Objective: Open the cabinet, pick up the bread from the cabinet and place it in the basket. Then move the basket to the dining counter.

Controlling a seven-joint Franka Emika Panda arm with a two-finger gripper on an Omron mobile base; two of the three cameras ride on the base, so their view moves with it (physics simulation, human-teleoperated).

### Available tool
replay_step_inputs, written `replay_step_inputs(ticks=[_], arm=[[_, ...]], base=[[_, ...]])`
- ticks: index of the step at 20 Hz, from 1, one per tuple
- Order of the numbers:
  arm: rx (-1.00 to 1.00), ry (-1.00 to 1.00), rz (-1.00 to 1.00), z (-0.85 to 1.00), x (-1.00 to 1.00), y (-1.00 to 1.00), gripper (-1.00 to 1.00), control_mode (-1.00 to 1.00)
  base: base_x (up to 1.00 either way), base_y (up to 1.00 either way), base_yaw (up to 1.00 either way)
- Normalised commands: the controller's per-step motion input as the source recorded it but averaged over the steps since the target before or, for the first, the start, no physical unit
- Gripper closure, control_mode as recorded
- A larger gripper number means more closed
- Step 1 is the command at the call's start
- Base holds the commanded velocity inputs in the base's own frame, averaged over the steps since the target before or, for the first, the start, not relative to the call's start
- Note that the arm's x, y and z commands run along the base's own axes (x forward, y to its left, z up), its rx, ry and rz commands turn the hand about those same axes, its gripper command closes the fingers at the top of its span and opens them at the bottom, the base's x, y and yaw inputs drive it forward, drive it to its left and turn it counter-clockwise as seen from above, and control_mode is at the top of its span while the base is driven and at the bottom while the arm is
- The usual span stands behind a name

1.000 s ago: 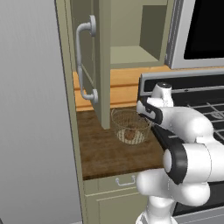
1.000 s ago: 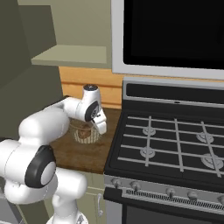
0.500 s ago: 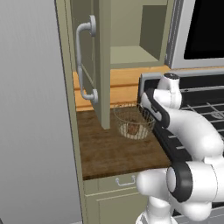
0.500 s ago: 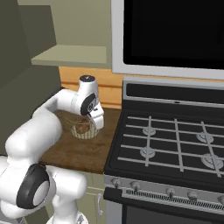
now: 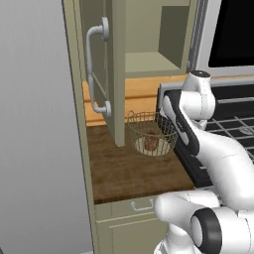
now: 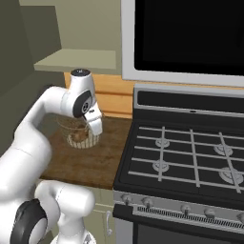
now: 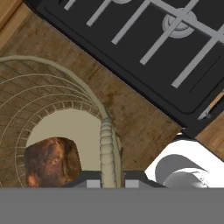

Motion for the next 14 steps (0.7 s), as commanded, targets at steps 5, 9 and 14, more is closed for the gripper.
replay_step_inputs(ticks=[5, 9, 14], arm=[[0.0, -0.06, 0.0, 0.17, -0.66, 0.0, 1.0, -1.0], [0.0, -0.02, 0.0, 0.24, -0.38, 0.0, 1.0, -1.0], [0.01, 0.0, 0.0, 0.18, -0.07, 0.0, 1.0, -1.0]], base=[[0.0, 0.0, 0.0], [0.0, 0.0, 0.0], [0.0, 0.0, 0.0]])
